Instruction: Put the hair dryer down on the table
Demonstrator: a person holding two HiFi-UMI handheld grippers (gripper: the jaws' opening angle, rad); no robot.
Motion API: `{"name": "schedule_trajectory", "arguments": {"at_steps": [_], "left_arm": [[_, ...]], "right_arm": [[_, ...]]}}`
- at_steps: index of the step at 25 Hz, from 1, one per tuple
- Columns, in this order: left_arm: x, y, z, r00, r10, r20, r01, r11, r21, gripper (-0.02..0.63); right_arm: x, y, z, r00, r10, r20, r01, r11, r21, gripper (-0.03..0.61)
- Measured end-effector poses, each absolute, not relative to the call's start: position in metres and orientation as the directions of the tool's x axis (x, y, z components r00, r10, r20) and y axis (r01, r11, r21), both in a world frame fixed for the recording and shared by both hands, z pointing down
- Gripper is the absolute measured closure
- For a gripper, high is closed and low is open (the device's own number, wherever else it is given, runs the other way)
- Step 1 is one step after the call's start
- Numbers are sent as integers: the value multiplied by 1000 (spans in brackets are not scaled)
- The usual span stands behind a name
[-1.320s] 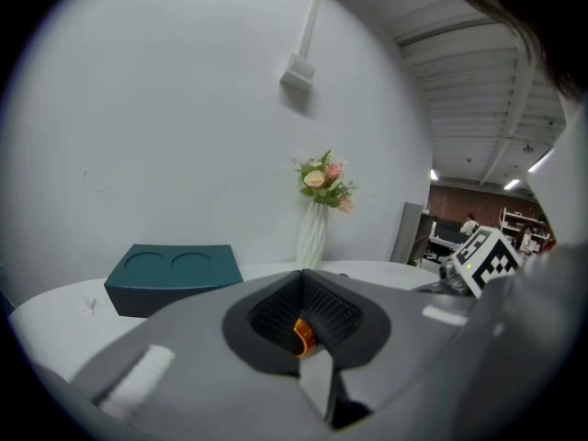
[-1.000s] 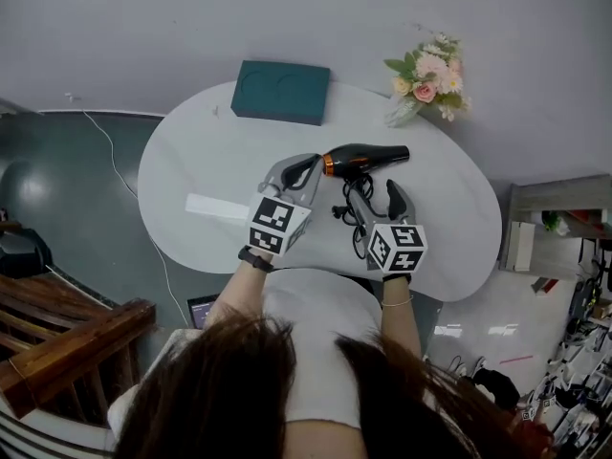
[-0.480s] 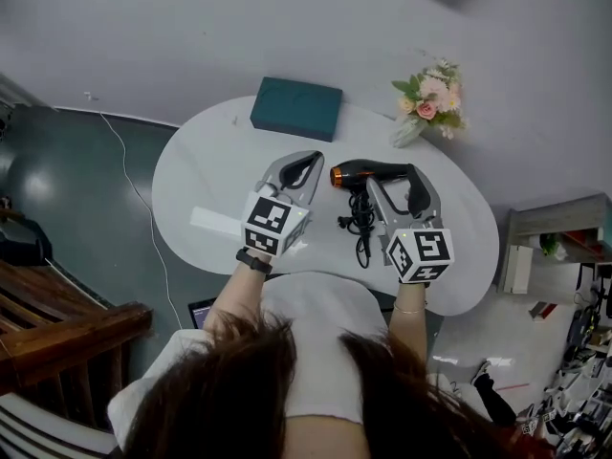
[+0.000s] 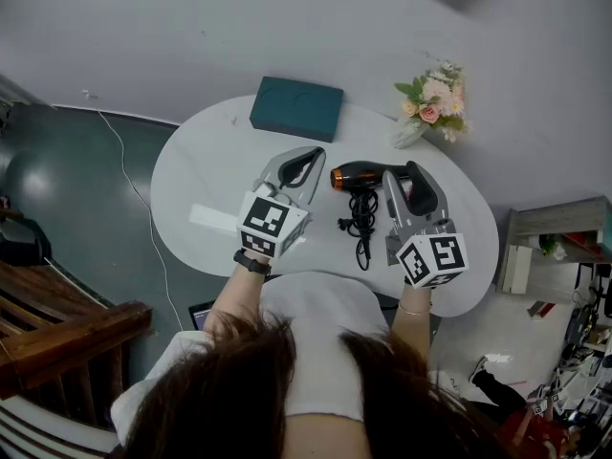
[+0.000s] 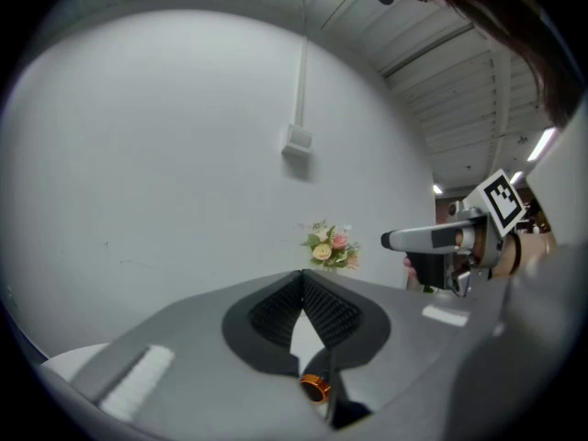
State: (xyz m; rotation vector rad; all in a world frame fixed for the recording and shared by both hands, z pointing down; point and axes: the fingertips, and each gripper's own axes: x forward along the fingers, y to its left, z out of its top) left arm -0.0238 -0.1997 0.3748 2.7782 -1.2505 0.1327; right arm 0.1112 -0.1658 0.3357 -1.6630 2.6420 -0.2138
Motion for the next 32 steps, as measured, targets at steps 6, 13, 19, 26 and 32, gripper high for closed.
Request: {"name": "schedule_trajectory", "arguments": {"at_steps": [6,13,19,26,32], "left_arm": [[-18,-200,387,678,-721,143,-734,-676,69,555],[-14,-205,399,686,-708,168,-726,-680,97,555],[-8,-205,402,690,-702,175,-722,-683,106,555],[-3,-206,405,693,-698,182,-719,-687,104,555],[-1,-207,408,693,-696,186,-719,-687,107,555]], "right_arm": [[117,-168,341,-434,-899,56,-891,420,-173,492],[124,-171,357,-415,-905,97,-902,395,-176,575],[133,-173,369,-392,-909,140,-913,365,-181,575],[136,-173,376,-382,-911,156,-918,355,-177,576],[138,-173,379,-377,-913,156,-920,350,-176,575]]}}
